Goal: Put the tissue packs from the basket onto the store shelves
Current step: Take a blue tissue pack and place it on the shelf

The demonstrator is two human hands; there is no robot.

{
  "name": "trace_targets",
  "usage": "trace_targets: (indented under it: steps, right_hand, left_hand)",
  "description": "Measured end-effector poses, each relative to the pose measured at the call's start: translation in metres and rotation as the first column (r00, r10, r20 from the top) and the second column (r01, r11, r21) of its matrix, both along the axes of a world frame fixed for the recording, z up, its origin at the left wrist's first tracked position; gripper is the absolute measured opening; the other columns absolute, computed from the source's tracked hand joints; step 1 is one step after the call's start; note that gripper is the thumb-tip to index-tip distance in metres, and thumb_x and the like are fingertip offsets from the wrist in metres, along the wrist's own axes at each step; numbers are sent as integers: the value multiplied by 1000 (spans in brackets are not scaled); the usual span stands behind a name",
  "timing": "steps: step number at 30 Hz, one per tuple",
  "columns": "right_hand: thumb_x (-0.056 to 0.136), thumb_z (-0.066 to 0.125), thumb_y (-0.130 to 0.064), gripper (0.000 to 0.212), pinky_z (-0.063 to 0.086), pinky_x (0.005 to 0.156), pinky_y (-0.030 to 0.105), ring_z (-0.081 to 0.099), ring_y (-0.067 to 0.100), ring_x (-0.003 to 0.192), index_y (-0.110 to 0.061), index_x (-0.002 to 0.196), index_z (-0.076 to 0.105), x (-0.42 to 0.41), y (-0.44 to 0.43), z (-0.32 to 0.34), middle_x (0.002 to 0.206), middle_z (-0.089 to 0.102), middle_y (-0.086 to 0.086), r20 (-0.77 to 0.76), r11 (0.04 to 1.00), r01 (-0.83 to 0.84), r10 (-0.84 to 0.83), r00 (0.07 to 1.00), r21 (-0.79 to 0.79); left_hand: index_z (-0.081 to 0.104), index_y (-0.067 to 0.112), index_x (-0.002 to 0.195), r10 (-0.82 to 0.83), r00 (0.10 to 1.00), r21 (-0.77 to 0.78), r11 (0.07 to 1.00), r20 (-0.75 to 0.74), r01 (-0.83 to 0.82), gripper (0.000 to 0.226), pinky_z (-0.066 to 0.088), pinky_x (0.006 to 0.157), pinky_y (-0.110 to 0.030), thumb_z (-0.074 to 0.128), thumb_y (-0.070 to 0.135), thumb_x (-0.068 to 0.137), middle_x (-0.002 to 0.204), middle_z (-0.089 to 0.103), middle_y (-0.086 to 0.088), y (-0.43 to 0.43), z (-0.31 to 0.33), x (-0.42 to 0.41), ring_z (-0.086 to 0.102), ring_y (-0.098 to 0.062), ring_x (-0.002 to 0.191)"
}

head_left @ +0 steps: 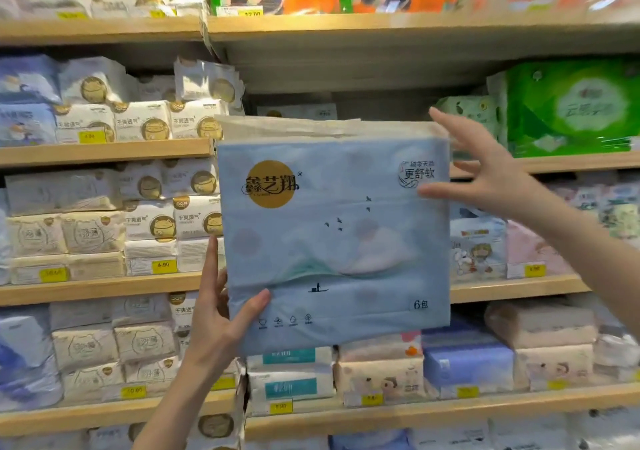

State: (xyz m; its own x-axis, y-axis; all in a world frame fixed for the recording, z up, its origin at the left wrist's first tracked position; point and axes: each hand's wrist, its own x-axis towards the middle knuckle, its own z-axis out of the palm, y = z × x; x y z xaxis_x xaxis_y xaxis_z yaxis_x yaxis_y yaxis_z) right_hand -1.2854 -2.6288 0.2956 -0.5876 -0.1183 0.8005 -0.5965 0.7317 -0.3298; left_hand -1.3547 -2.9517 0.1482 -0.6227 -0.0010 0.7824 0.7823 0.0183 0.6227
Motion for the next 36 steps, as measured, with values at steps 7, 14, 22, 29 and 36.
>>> trace_targets:
  steps: [7,14,22,29,36]
  right_hand:
    - [51,73,-67,104,53,85,24,52,4,121,-62,134,10,-48,14,-92,146,34,-20,72,962,-225,238,969,-155]
    - [69,69,-49,88,46,97,28,45,9,129,-59,136,12,-104,27,-75,148,33,-18,-9,966,-235,235,972,-108]
    - [67,66,-54,96,42,103,31,35,2,134,-51,141,5,-159,41,27,147,20,-32,-201,965,-258,261,944,41]
    - [72,59,-52,92,44,90,8,37,-23,118,-39,144,4,-187,38,102,128,19,-47,-311,969,-216,242,919,116]
    - [78,56,-39,92,27,111,26,22,4,139,-37,144,-8,-215,20,128,153,10,-12,-381,980,-142,184,906,136]
  left_hand:
    - [10,28,147,58,998,9,998,15,-58,91,48,65,-5,63,-3,80,93,53,53,17,11,-35,57,21,89]
    - [-2,34,146,94,992,-150,983,-83,-105,96,44,68,0,65,16,79,97,50,56,34,54,-79,53,25,93]
    - [5,38,146,237,922,-241,918,-306,-316,96,38,91,-3,57,60,68,145,36,10,38,160,-126,40,22,116]
    - [-5,26,148,205,891,-251,912,-405,-325,89,39,95,-8,52,51,85,142,37,11,32,243,-154,45,19,113]
    - [11,18,144,247,811,-200,893,-530,-403,64,43,90,-6,49,27,93,128,42,9,24,269,-189,47,18,109]
